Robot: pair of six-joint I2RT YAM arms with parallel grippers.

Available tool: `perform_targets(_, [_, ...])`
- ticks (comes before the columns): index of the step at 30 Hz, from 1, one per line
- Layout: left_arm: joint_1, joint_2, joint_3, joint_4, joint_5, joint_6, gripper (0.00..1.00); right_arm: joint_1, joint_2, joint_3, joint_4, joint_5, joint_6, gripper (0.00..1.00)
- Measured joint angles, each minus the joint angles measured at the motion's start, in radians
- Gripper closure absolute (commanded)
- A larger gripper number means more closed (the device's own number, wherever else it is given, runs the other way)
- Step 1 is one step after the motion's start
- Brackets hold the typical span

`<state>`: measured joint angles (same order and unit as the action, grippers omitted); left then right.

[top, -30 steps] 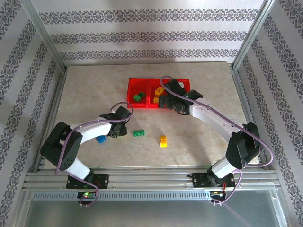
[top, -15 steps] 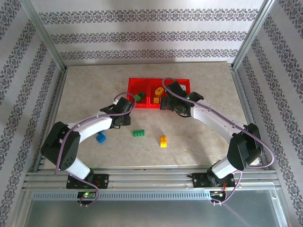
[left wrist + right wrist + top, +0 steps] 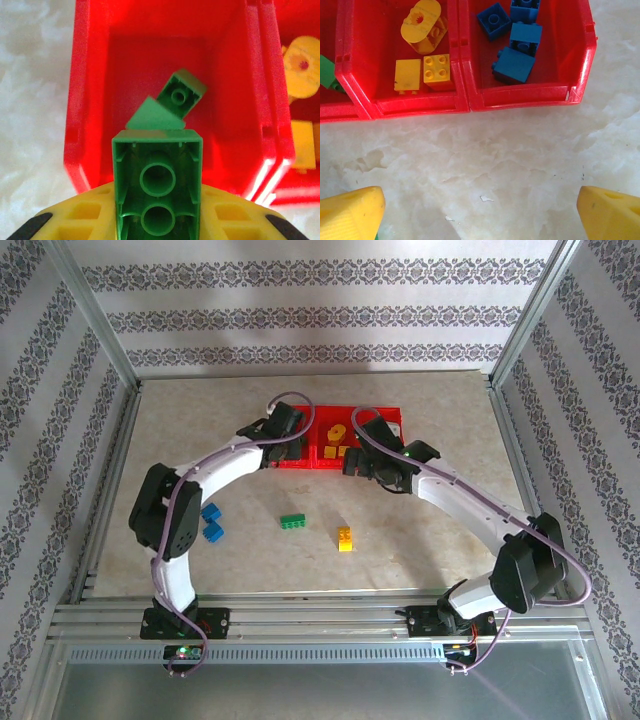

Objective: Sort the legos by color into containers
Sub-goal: Place the lego in the container.

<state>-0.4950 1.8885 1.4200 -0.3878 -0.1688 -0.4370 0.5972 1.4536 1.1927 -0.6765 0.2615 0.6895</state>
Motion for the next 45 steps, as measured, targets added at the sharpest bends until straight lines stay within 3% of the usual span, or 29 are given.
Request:
perform_targets(18, [0.035, 0.261, 0.312, -0.101, -0.048, 0.042, 0.68, 0.000, -0.079, -0.058, 0.000, 0.000, 0.023, 0.02])
perform_targets(29, [0.038, 0.270, 0.337, -0.126, -0.053, 0.041, 0.56, 0.000, -0.098, -0.083, 0.001, 0.000, 0.046, 0.02])
perform_targets(45, [0.038, 0.229, 0.291, -0.124, -0.049, 0.025, 0.49, 0.003, -0.110, -0.090, 0.001, 0.001, 0.057, 0.02])
